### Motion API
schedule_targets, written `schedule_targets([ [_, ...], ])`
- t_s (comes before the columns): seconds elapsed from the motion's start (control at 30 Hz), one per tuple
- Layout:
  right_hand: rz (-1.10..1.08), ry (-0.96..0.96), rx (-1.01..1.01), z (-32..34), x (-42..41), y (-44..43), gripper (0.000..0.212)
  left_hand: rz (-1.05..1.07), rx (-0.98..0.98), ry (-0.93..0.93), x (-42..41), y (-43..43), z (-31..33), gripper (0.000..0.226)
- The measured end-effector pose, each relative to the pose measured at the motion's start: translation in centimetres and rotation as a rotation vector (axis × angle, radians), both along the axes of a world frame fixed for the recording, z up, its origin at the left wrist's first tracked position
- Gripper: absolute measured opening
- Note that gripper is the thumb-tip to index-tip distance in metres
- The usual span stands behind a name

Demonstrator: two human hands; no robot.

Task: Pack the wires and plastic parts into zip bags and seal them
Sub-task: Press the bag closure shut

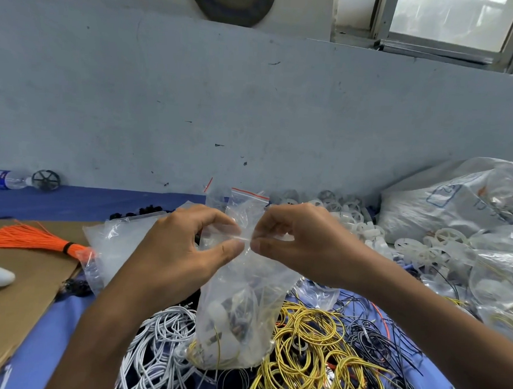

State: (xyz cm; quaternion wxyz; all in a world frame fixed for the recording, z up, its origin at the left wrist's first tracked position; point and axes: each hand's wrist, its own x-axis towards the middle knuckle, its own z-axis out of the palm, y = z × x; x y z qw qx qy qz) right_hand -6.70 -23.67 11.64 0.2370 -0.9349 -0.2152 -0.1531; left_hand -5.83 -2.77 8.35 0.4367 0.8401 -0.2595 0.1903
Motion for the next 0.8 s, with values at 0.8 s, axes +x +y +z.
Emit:
schedule_targets([
  [0.8,0.026,0.128,0.098,-0.7,0.2,-4.2,0.016,0.053,-0.135,0.103,0.9,0.9,-0.2,0.008],
])
